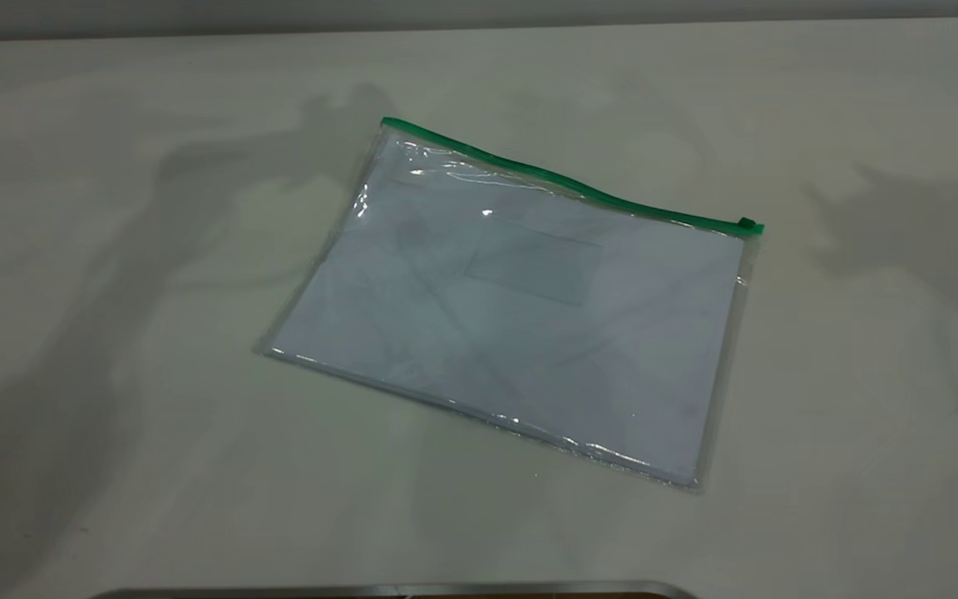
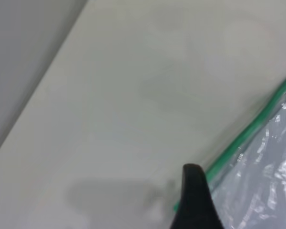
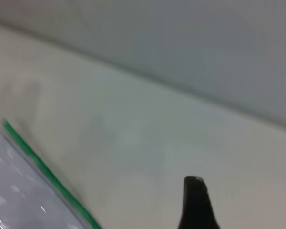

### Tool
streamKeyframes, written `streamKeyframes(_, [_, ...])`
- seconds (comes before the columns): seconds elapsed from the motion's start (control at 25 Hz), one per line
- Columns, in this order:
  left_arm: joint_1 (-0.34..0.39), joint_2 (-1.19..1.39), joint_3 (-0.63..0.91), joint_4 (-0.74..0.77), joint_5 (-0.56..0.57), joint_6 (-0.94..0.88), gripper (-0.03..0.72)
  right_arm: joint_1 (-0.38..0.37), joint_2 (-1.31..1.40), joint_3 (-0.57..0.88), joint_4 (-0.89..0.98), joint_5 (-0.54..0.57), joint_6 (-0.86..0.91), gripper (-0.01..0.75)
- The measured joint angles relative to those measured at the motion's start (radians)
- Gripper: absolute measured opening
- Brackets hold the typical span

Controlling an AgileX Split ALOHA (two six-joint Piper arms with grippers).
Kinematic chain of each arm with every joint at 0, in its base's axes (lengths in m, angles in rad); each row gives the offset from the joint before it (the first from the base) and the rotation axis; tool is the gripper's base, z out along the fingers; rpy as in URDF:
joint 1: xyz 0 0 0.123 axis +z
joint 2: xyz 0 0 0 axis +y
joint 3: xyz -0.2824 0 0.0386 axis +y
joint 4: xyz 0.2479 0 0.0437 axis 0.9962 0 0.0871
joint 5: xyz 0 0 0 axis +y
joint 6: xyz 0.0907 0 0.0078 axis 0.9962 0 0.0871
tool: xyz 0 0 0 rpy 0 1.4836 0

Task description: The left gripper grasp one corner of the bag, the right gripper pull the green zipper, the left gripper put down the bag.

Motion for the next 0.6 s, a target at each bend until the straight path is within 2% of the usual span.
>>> streamKeyframes(0.32, [0.0,-0.287,0.0,0.288,0.206,-0.356,0.588,0.0,-0.391,0.0,-0.028,0.09,0.09,0.55])
streamKeyframes(0.4, [0.0,-0.361,0.0,0.341,0.246,-0.412,0.588,0.0,-0.465,0.0,-0.064,0.142,0.151,0.55])
streamKeyframes(0.6, [0.0,-0.523,-0.002,0.432,0.25,-0.53,0.588,0.0,-0.611,0.0,-0.202,0.326,0.347,0.55])
